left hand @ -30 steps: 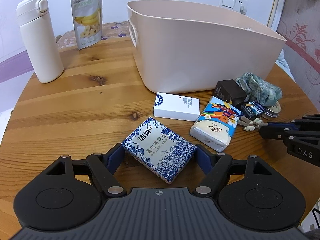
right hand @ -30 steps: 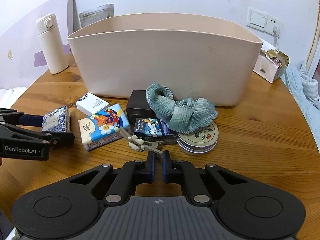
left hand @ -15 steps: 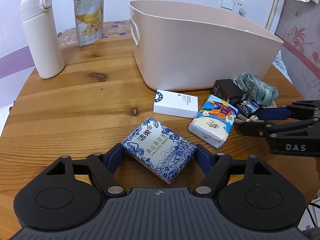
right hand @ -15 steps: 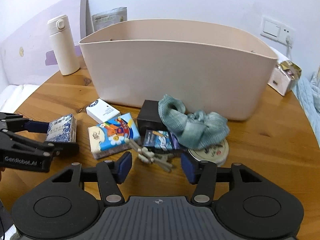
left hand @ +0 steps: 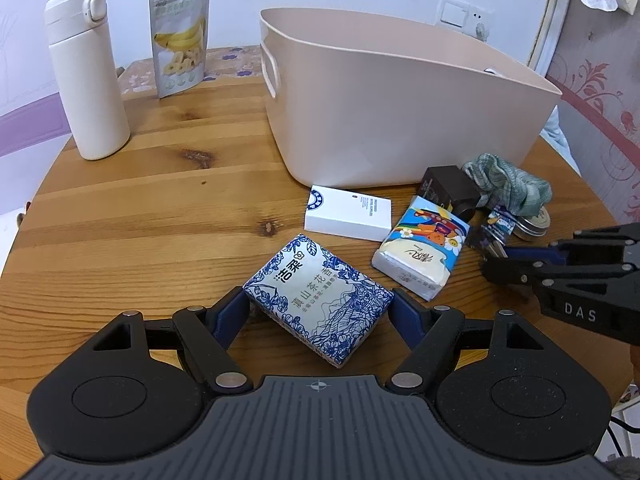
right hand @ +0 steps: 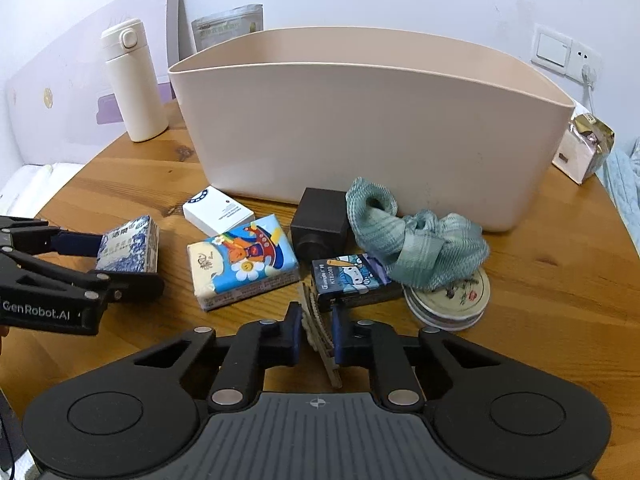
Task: Organize objects
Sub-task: 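Carry the patterned box with left tool while right tool carries the clip over the bin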
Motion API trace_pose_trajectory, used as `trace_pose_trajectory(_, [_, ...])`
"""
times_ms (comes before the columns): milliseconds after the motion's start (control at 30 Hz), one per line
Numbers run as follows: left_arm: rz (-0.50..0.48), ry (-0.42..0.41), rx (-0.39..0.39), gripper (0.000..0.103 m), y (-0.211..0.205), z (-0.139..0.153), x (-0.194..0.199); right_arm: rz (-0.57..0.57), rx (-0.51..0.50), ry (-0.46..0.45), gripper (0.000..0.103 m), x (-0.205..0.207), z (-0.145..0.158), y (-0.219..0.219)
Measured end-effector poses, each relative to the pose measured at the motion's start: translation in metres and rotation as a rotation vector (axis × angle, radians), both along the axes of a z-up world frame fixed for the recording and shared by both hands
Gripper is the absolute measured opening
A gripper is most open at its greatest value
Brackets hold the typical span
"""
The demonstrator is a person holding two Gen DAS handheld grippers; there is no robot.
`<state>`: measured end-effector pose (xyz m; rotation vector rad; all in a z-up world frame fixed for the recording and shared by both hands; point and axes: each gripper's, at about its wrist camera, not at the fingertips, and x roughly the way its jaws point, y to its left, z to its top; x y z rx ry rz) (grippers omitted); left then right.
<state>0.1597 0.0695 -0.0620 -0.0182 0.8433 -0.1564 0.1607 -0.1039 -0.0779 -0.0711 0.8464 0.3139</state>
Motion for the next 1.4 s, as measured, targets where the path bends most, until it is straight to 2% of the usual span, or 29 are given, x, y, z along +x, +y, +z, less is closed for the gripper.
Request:
trace_pose_trajectory(433, [-0.022, -0.075, -0.009, 0.077, -0.002, 0.031, -0.01, 0.017, 0.054, -0.032, 0.011, -0.015, 0.028, -0.009])
trace_pose_trajectory(867, [-0.045, -0.221, -0.005, 0.077, -0.006, 0.088, -0.008, -0.034, 0.094, -0.173, 0.011, -0.006, 0.083, -0.032])
trace_pose_trajectory(1400, [-0.057, -0.366, 0.038, 0.077, -0.025, 0.144, 0.041, -0.104, 0.121, -0.308, 0.011, 0.035, 0.132, -0.058])
